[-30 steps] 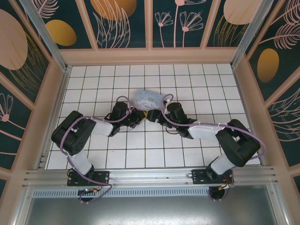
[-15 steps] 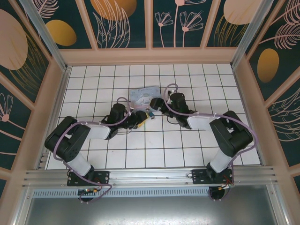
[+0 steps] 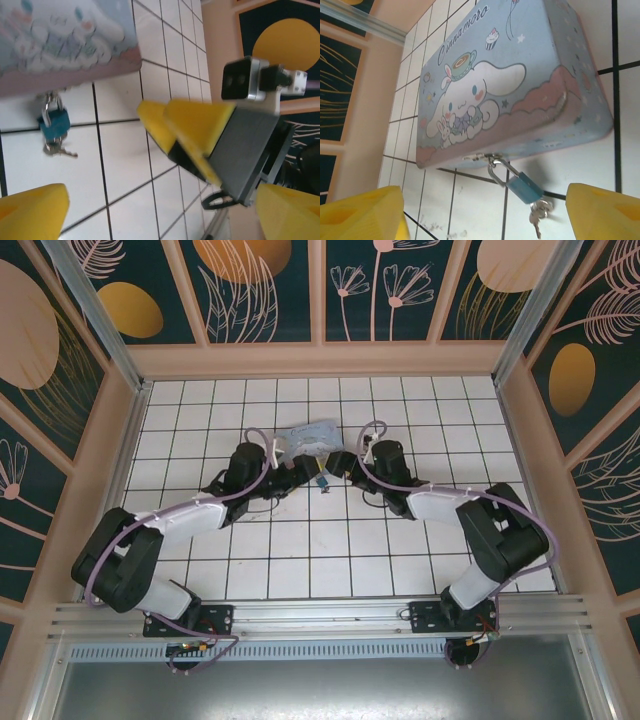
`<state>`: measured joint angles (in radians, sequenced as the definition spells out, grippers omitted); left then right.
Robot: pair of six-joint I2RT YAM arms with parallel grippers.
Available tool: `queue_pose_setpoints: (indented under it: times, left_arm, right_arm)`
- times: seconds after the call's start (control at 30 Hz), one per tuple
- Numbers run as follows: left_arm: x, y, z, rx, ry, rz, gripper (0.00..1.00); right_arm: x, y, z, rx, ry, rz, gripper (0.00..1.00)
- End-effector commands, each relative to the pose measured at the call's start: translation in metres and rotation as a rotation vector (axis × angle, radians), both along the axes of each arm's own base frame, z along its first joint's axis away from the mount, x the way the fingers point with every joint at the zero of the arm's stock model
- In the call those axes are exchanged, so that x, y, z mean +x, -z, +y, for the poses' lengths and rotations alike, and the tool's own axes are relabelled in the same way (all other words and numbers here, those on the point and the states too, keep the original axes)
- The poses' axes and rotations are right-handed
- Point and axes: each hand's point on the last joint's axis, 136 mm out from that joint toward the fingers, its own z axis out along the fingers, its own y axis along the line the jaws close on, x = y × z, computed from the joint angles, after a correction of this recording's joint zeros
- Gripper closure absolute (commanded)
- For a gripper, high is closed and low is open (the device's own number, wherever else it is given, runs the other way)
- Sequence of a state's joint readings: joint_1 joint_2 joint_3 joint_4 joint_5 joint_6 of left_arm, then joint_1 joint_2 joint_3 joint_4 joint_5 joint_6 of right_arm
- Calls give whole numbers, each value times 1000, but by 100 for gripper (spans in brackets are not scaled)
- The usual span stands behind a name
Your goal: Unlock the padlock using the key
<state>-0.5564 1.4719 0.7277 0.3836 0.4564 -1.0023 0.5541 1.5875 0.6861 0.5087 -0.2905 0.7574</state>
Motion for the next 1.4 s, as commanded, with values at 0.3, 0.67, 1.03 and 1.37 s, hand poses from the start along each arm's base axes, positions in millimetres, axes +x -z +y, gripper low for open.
queue_pose_setpoints:
  times: [0.3, 0.67, 1.03, 1.37]
  left_arm:
    - [60, -57, 27, 301, -143, -246, 2]
    - [85, -71, 52, 446, -270, -346, 2]
    - [85, -55, 57, 448, -285, -284, 1]
    - [77, -32, 45, 408, -213, -214, 2]
  right_arm:
    - [-8, 29, 0, -220, -165, -88, 40]
    - [0, 49, 17, -262, -257, -109, 53]
    - [-1, 66, 35, -286, -308, -103, 53]
    - [3, 75, 39, -282, -311, -85, 54]
